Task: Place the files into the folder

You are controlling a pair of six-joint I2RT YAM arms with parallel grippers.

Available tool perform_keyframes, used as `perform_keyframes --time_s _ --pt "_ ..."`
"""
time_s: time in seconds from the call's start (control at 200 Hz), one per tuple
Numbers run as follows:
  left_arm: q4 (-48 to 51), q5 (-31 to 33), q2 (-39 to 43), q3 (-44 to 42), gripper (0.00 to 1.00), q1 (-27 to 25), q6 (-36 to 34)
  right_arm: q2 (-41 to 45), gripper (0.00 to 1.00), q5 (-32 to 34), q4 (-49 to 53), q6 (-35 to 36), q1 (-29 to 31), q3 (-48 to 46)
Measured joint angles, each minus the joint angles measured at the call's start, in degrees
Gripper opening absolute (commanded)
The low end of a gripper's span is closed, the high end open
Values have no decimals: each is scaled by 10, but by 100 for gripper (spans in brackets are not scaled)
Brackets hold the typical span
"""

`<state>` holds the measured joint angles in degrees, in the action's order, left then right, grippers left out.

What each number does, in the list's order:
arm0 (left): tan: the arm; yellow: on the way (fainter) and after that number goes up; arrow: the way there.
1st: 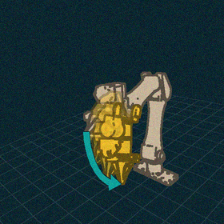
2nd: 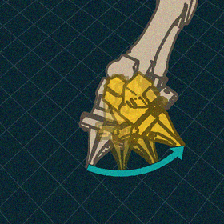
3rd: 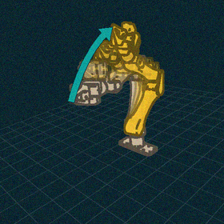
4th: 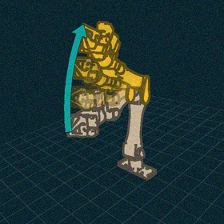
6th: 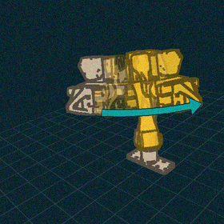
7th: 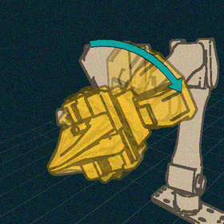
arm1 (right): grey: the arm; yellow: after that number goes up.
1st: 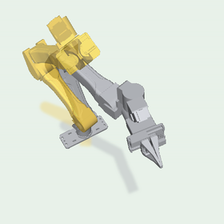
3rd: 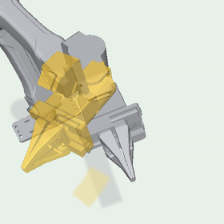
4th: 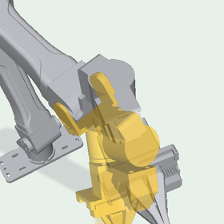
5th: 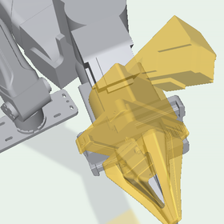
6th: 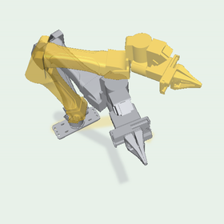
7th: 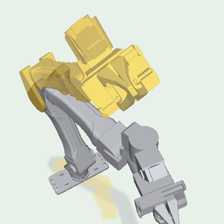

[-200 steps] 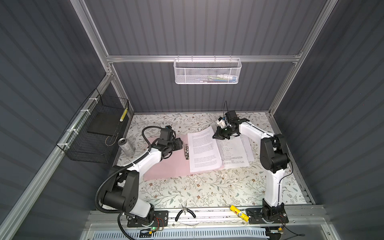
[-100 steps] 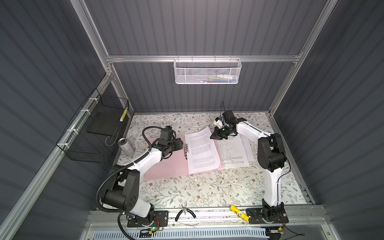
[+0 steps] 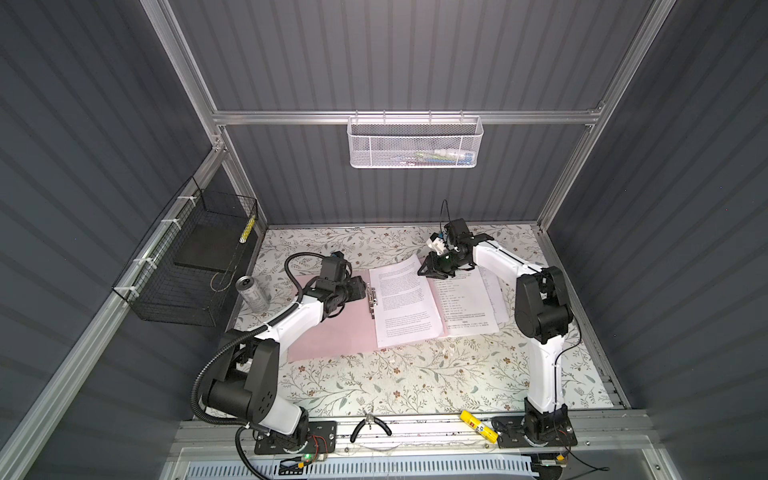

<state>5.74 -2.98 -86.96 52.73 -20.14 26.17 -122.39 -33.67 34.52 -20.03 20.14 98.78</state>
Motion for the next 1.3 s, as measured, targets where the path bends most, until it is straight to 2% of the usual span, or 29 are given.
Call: perform_keyframes --time_s 0.375,0.57,0.681,0.981,1.301 --pt "-13 -4 -14 -5 59 0 4 -9 48 33 38 11 0 48" --pt "-22 -13 -19 -5 59 0 4 2 49 71 44 25 -15 36" --pt "-30 -26 -25 -5 60 0 4 38 49 85 44 34 -54 -28" --pt "-42 -53 -59 27 61 -4 1 125 50 126 56 55 -225 -181" --pt "-54 -72 -87 56 61 -4 -6 115 50 116 54 68 -255 -206"
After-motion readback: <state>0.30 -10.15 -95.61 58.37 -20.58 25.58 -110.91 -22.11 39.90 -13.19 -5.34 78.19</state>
